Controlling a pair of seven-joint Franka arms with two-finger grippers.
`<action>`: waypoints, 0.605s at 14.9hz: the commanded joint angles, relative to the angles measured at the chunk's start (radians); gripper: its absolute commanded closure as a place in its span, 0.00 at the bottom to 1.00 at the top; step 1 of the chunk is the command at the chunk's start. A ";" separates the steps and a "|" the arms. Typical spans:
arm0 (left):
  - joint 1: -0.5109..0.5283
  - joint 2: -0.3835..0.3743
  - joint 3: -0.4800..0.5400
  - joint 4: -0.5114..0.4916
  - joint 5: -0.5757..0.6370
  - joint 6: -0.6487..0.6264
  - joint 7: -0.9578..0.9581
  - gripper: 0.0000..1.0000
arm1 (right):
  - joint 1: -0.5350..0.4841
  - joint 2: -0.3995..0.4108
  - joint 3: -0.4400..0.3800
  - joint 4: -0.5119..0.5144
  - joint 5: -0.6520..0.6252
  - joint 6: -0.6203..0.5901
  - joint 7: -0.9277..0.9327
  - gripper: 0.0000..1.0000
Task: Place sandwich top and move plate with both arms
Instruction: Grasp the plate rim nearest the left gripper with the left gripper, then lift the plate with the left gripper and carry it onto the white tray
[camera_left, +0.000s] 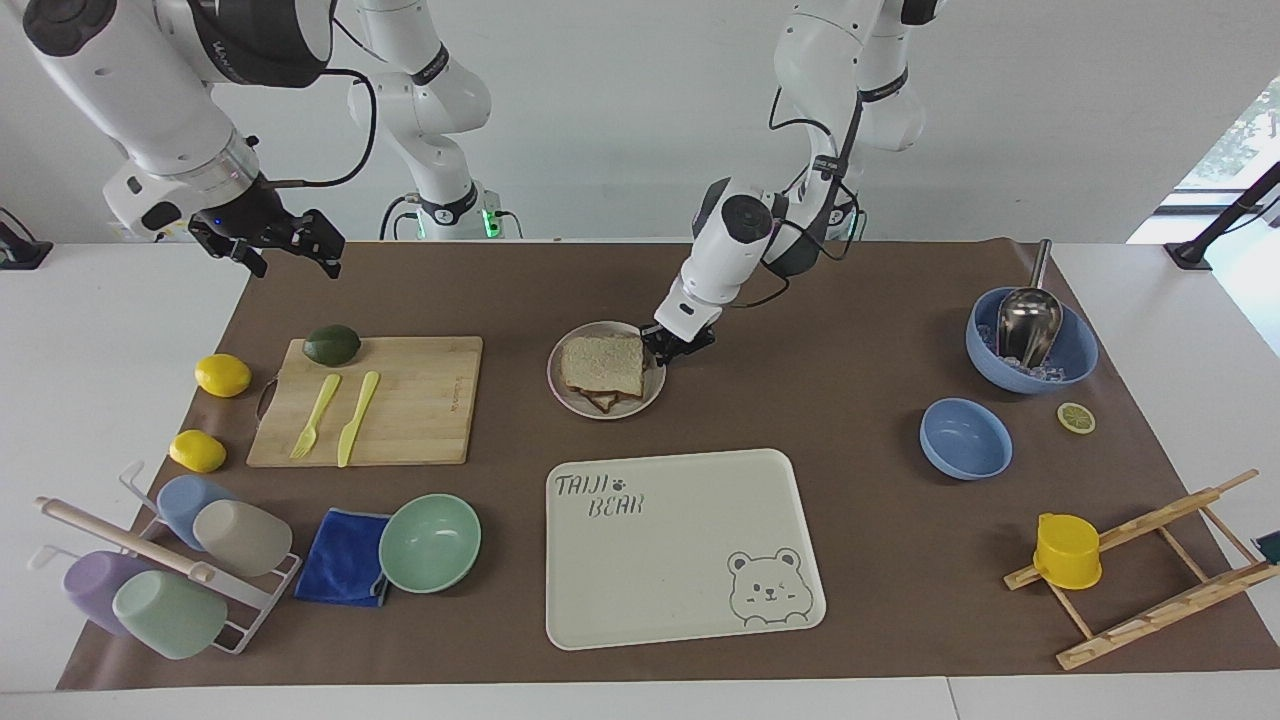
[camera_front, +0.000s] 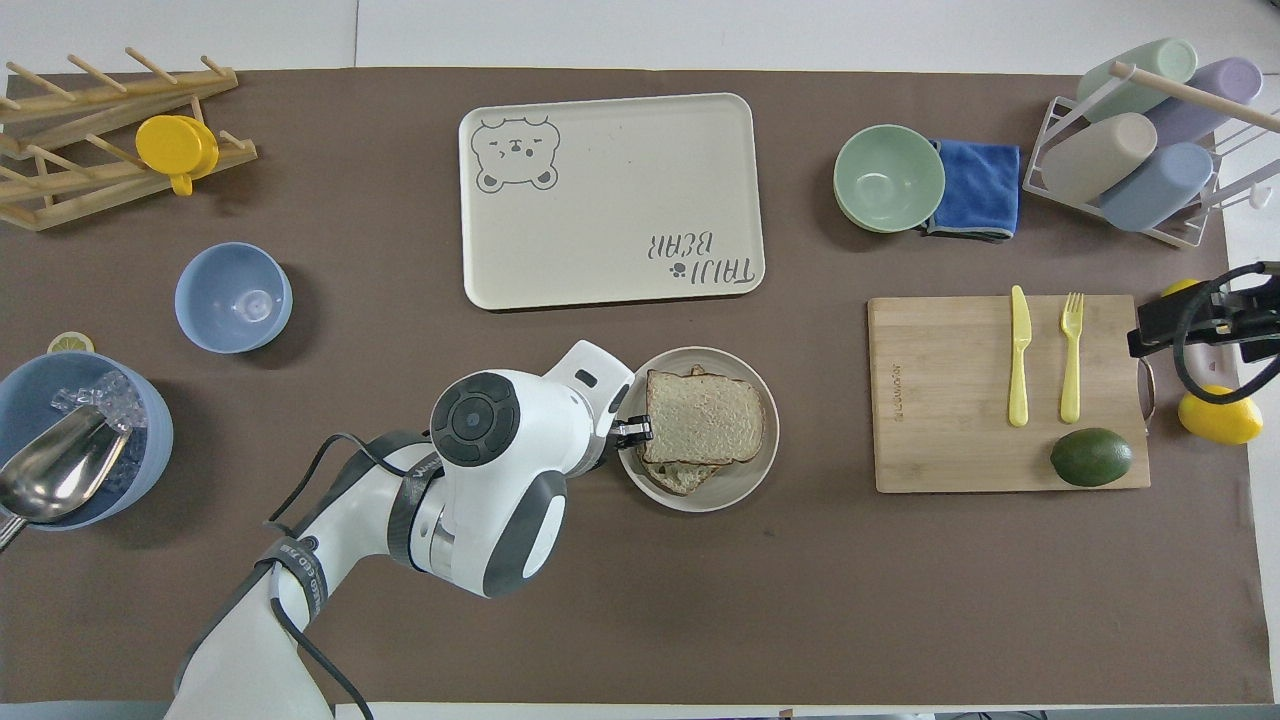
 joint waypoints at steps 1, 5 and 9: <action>-0.004 -0.009 0.015 -0.016 -0.018 0.014 -0.009 1.00 | -0.005 -0.014 0.000 -0.014 0.024 -0.004 -0.014 0.00; 0.084 -0.063 0.018 0.051 -0.016 -0.140 0.006 1.00 | -0.005 -0.014 0.000 -0.014 0.024 -0.004 -0.012 0.00; 0.193 -0.028 0.021 0.260 -0.012 -0.314 0.008 1.00 | -0.005 -0.014 0.000 -0.014 0.024 -0.005 -0.014 0.00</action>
